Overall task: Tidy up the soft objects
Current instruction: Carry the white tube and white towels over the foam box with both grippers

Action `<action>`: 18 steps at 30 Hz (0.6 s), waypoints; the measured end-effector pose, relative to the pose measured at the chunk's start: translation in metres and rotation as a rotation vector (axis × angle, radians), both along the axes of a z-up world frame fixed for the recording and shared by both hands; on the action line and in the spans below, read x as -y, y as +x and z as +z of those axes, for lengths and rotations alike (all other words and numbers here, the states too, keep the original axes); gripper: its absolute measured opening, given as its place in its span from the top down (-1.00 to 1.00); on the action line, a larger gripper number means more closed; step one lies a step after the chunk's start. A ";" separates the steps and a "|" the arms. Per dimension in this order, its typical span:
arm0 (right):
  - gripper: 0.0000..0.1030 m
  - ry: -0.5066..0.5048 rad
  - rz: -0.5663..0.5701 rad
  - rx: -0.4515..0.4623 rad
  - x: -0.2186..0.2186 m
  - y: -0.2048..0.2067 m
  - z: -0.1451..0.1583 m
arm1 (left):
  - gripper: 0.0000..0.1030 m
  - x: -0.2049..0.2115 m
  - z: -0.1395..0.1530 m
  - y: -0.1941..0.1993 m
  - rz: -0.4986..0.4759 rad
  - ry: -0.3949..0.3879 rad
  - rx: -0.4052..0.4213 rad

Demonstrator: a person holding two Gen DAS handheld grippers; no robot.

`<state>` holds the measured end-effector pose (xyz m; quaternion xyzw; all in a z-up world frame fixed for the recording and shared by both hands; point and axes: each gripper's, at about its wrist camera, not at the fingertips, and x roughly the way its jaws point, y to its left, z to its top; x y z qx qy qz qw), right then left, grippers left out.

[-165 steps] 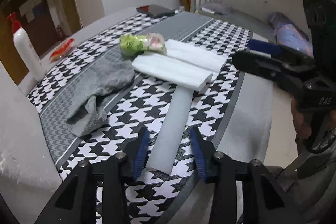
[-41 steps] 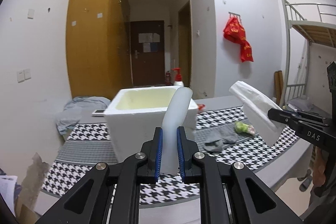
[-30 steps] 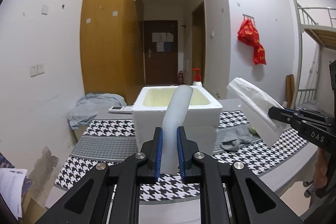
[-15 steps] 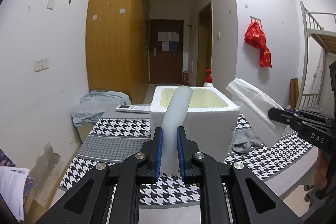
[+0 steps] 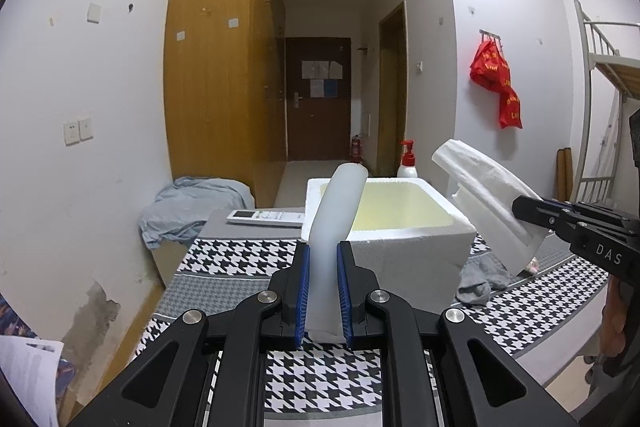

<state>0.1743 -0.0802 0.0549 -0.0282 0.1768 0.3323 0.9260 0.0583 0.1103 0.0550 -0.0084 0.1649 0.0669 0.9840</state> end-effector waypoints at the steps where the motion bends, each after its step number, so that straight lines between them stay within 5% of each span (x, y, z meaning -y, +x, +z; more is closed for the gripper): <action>1: 0.80 0.001 0.000 0.001 -0.001 0.001 0.001 | 0.71 -0.001 0.001 0.001 0.001 -0.001 0.000; 18: 0.80 -0.012 0.032 0.067 -0.034 0.019 0.034 | 0.71 -0.015 0.008 0.017 0.016 -0.014 0.016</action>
